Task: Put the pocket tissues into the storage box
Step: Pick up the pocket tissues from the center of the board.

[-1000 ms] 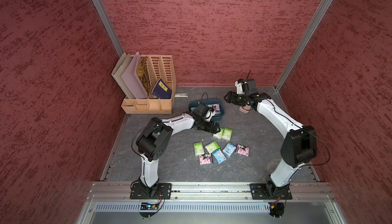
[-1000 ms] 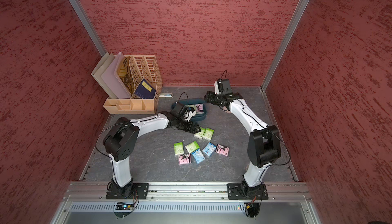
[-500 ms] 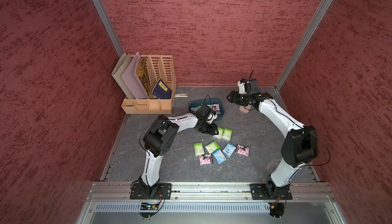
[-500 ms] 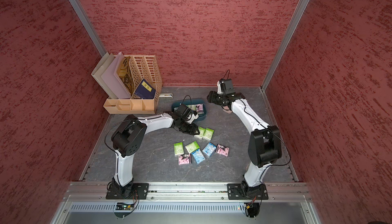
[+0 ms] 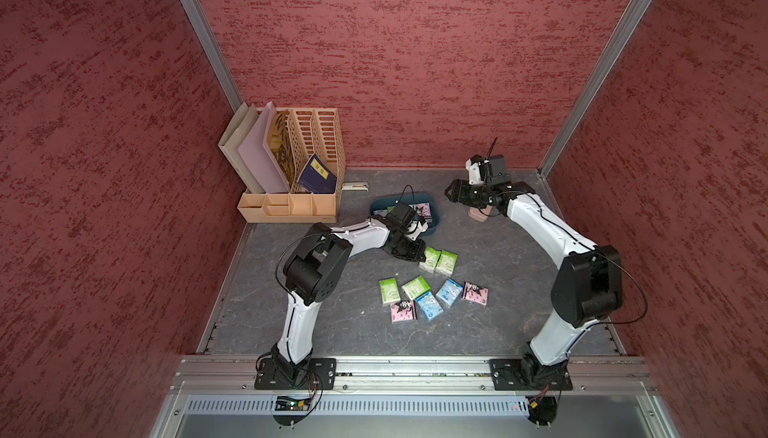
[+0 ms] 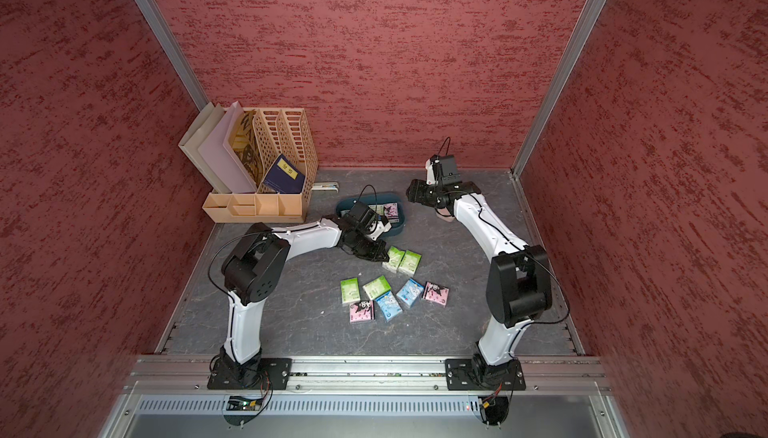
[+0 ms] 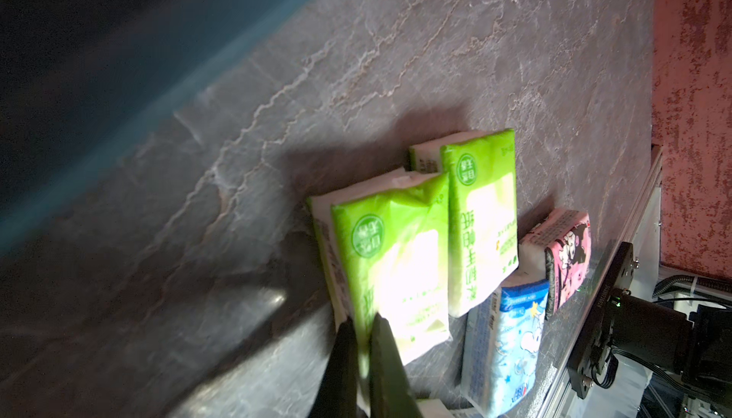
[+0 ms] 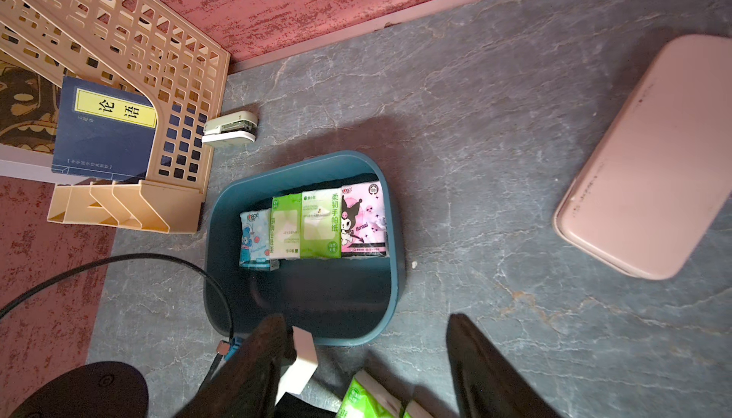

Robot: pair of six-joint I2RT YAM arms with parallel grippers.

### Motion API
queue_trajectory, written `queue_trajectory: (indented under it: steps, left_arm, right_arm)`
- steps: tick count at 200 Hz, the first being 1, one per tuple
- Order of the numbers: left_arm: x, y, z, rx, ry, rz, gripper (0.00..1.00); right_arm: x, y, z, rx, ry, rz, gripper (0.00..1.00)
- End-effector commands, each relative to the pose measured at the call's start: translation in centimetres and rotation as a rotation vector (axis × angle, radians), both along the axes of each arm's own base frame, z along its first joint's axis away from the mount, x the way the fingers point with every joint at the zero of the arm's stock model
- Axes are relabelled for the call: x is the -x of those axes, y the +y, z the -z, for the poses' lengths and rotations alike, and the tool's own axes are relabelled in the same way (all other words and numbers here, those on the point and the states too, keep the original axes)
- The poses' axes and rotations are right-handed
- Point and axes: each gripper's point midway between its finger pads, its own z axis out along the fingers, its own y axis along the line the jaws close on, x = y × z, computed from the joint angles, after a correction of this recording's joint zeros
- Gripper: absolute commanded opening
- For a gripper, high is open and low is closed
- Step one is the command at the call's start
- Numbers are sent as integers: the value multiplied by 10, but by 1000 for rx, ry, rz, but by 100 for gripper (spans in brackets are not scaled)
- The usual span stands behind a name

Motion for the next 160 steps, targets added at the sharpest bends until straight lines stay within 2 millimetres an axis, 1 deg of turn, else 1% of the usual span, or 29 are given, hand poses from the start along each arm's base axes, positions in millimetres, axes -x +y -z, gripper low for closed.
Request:
queue_trajectory:
  steps: [1,21,54,66,82,102,118,138,160]
  left_arm:
    - [-8,14,-22,24,-62,-35,0]
    - [-16,20,-55,97,-156,-64,0]
    - [-24,29,-121,262,-332,-91,0]
    - [-29,40,-140,291,-400,-131,0]
    - [-44,65,-161,304,-483,-247,0]
    - [-60,99,-176,349,-534,-379,0]
    - [-65,115,-180,395,-527,-403,0]
    - [-65,126,-183,419,-552,-407,0]
    - [-64,131,-185,441,-561,-406,0]
  right_arm:
    - [5,2,-12,-21,-27,-37,70]
    - [7,11,-20,-63,-44,-79,71]
    - [8,28,-36,-148,-69,-152,72]
    - [10,35,-40,-165,-71,-177,72]
    - [15,49,-45,-174,-80,-221,72]
    - [22,73,-51,-192,-91,-296,72]
    - [24,88,-52,-201,-82,-335,71]
    - [29,110,-55,-233,-64,-400,71]
    - [39,140,-57,-265,-58,-492,70]
